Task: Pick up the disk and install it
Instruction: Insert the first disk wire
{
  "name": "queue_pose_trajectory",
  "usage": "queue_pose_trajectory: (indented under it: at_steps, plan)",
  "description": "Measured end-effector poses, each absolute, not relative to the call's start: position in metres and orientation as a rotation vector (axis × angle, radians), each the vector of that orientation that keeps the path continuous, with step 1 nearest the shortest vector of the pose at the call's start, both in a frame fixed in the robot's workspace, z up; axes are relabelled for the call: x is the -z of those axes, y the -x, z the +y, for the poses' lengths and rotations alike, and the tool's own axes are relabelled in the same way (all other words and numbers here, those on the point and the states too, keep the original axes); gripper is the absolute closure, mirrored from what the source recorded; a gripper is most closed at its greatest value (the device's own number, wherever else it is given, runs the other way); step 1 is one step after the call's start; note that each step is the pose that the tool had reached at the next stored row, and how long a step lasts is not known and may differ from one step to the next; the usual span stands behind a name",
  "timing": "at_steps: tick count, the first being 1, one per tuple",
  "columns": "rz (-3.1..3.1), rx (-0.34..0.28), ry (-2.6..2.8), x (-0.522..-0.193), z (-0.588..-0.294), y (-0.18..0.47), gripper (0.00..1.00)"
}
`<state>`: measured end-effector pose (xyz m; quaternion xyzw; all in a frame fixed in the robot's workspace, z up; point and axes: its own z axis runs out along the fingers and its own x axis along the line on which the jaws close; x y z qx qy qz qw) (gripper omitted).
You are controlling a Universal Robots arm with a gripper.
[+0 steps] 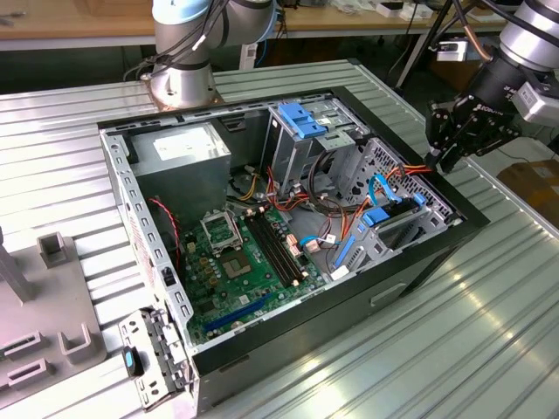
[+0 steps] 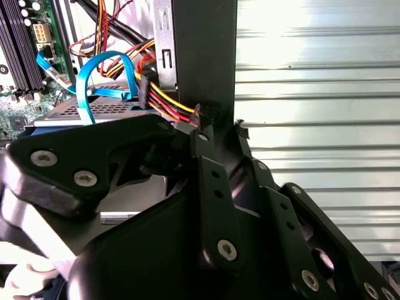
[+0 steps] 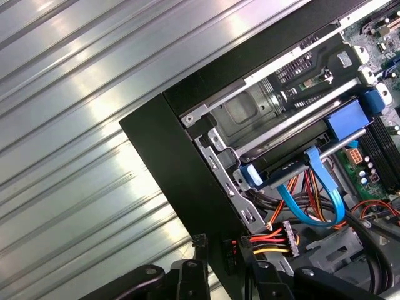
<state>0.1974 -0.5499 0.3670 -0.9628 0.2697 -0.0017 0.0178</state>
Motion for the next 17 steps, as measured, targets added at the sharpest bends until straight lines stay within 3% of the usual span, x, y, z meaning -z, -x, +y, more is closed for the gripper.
queue_pose_trajectory:
  at_steps: [3,17]
  plan:
    - [0.838,0.006,2.991,-0.367,-0.550,-0.197,0.84]
    - [0.838,0.006,2.991,-0.378,-0.550,-0.197,0.84]
